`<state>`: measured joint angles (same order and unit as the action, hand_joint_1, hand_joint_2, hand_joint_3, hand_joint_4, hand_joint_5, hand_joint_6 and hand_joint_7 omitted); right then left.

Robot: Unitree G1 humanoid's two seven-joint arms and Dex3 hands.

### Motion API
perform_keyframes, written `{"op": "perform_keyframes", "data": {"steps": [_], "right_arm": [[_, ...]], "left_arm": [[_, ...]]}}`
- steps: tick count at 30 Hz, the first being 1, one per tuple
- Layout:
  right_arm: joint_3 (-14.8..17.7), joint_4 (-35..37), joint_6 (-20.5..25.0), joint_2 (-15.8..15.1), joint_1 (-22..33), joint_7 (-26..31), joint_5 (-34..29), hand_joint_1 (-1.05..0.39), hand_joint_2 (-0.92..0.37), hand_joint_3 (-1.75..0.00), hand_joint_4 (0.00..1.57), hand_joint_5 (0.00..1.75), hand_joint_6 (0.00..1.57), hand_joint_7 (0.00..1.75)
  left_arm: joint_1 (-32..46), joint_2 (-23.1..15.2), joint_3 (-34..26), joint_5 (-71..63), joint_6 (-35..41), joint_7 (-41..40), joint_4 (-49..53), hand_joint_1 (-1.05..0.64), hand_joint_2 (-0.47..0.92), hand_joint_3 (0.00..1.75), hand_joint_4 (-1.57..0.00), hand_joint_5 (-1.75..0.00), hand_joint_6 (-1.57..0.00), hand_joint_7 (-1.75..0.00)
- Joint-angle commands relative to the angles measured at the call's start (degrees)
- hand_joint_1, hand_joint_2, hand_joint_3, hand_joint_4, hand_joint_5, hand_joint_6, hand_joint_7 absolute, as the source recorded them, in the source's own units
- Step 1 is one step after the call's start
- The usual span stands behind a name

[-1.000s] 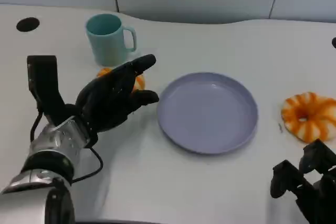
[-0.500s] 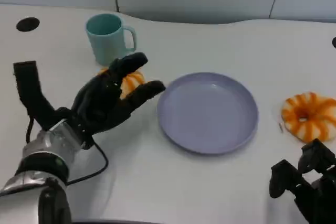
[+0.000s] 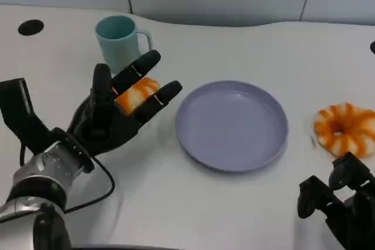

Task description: Grasp the bread from the table and place it into the plate.

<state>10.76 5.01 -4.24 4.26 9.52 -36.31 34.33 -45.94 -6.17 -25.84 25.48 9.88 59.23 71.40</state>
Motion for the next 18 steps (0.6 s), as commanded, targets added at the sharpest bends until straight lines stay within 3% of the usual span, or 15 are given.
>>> {"op": "perform_keyframes", "data": {"steps": [1, 5, 14, 18], "right_arm": [[0.41, 0.06, 0.16, -0.66, -0.11, -0.39, 0.71, -0.48, -0.86, 0.0, 0.79, 1.75, 0.64, 1.75], [0.07, -0.48, 0.6, -0.62, 0.3, 0.75, -0.14, -0.47, -0.86, 0.0, 0.79, 1.75, 0.64, 1.75], [-0.22, -1.47, 0.67, -0.63, 0.96, 1.6, -0.41, -0.45, -0.88, -0.01, 0.78, 1.75, 0.62, 1.75], [-0.1, -1.18, 0.67, -0.67, 0.83, 1.11, 0.11, -0.44, -0.88, -0.01, 0.78, 1.75, 0.62, 1.75]], "left_arm": [[0.87, -0.45, 1.22, -1.96, -6.82, -2.44, -1.38, -0.76, 0.92, 0.56, 0.0, -0.31, 0.0, 0.0], [1.11, -0.3, 4.56, -6.93, -20.0, -9.11, -3.22, -0.74, 0.92, 0.4, 0.0, -0.44, -0.05, -0.03], [0.62, -0.35, 7.13, -9.4, -29.09, -12.16, -2.72, -0.78, 0.92, 0.18, 0.0, -0.44, -0.09, -0.04], [0.94, -0.41, 8.11, -10.75, -31.72, -13.57, -2.59, -0.79, 0.92, 0.17, 0.0, -0.44, -0.09, -0.04]]}}
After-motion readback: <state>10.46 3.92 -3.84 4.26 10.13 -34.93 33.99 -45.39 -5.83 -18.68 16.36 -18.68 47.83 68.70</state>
